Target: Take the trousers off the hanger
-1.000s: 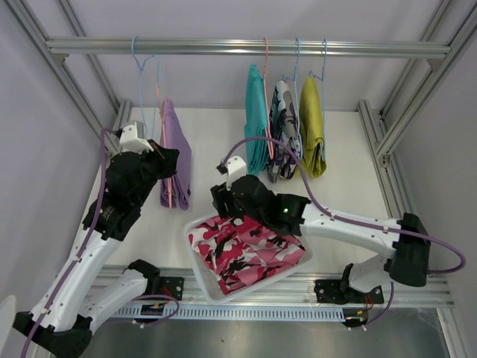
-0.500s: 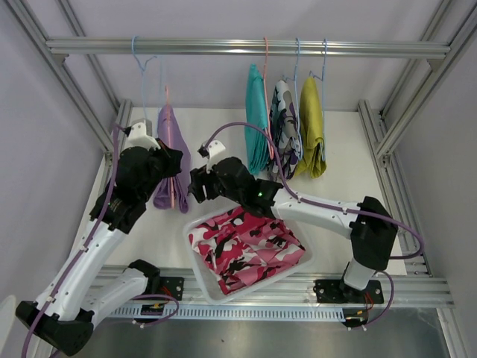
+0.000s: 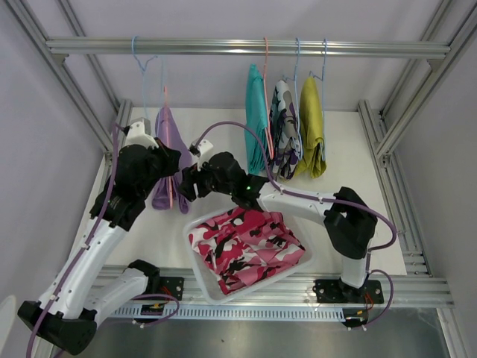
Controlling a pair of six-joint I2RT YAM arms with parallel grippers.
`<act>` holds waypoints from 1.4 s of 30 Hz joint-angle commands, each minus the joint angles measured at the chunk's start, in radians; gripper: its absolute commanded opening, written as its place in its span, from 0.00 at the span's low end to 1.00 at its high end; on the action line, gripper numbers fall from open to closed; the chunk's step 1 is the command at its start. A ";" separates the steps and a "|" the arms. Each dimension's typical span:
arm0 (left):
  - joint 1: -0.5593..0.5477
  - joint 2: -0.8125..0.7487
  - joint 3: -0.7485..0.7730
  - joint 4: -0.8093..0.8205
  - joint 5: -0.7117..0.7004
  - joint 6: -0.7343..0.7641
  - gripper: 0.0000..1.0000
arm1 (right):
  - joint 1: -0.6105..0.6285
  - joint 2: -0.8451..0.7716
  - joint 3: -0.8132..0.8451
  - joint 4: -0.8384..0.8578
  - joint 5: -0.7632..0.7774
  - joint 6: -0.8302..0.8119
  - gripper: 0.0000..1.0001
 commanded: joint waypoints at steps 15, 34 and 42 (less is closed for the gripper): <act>0.024 0.005 0.051 0.075 0.068 -0.020 0.01 | -0.032 0.112 0.151 0.072 -0.094 0.003 0.67; 0.024 -0.018 0.048 0.085 0.142 -0.042 0.01 | -0.070 0.162 0.214 0.098 0.026 0.000 0.49; 0.024 -0.013 0.050 0.082 0.148 -0.042 0.01 | -0.075 0.141 0.277 0.057 0.043 -0.022 0.00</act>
